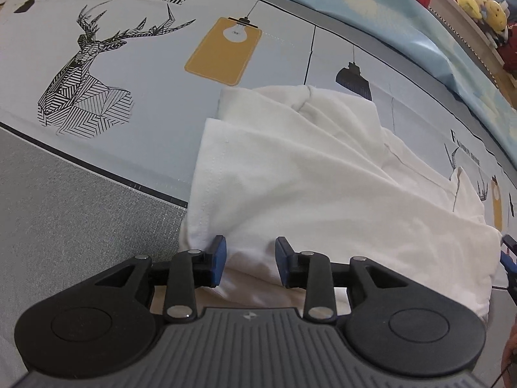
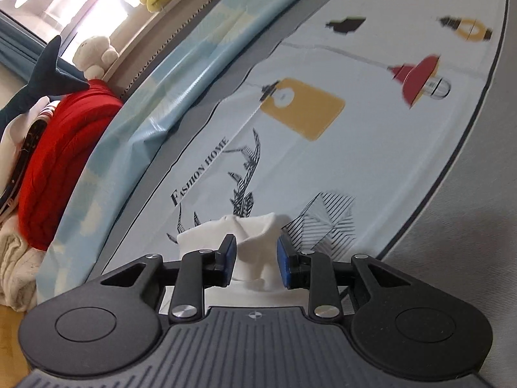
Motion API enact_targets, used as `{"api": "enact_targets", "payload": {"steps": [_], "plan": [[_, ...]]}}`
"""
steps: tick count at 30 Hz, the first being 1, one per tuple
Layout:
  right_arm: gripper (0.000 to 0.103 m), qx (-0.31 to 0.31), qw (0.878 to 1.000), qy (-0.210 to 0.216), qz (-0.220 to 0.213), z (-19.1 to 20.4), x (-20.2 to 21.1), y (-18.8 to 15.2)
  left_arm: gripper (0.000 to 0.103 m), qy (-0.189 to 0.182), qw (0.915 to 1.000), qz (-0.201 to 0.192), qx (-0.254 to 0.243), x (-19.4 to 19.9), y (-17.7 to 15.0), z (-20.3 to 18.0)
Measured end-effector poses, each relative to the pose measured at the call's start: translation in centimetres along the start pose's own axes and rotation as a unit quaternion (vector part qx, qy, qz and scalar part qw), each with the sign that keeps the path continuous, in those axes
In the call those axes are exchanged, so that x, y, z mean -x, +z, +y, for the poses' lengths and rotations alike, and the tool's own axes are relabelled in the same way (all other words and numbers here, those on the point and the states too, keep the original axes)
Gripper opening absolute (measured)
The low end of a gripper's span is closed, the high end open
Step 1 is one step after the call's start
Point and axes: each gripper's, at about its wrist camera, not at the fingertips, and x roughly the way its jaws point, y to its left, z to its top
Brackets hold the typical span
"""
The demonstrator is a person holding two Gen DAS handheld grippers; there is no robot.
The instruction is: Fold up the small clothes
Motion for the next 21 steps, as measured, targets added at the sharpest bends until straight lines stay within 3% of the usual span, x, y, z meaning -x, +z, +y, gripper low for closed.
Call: {"api": "enact_targets", "payload": {"steps": [3, 4, 5, 8, 11, 13, 14, 15, 17, 20, 21], "plan": [[0.03, -0.001, 1.0, 0.001, 0.004, 0.4, -1.1, -0.2, 0.037, -0.004, 1.0, 0.003, -0.001, 0.0, 0.1, 0.2], [0.022, 0.004, 1.0, 0.001, 0.004, 0.6, -1.4, -0.1, 0.037, -0.004, 1.0, 0.004, -0.003, -0.1, 0.1, 0.1], [0.006, 0.015, 1.0, 0.003, 0.006, 1.0, -1.5, -0.3, 0.037, -0.003, 1.0, 0.005, -0.004, 0.0, 0.1, 0.1], [0.002, 0.097, 0.994, -0.017, -0.047, 3.2, -0.7, -0.1, 0.037, -0.007, 0.9999, 0.007, -0.011, -0.1, 0.2, -0.1], [0.001, 0.189, 0.975, -0.045, -0.107, 5.6, 0.1, -0.2, 0.037, -0.012, 0.9997, 0.011, -0.018, -0.1, 0.3, -0.2], [0.004, 0.242, 0.952, -0.108, -0.151, 6.8, 0.2, -0.6, 0.037, -0.021, 0.9996, 0.01, -0.016, 0.1, 0.5, -0.1], [0.004, 0.251, 0.947, -0.126, -0.153, 7.0, 0.0, -0.5, 0.037, -0.026, 0.9995, 0.008, -0.014, 0.2, 0.6, 0.0], [0.004, 0.244, 0.951, -0.126, -0.146, 6.9, 0.1, -0.2, 0.037, -0.029, 0.9995, 0.006, -0.011, 0.4, 0.7, 0.1], [0.004, 0.205, 0.968, -0.077, -0.122, 6.4, 0.7, 0.3, 0.037, -0.033, 0.9994, 0.0, -0.007, 0.8, 1.0, 0.3], [0.004, 0.225, 0.971, -0.017, -0.074, 7.0, 1.3, -0.1, 0.037, -0.032, 0.9994, -0.009, -0.003, 1.4, 1.2, 0.8], [0.004, 0.245, 0.969, 0.003, -0.039, 7.4, 1.2, -0.5, 0.037, -0.031, 0.9994, -0.011, 0.0, 1.5, 1.2, 1.0]]}}
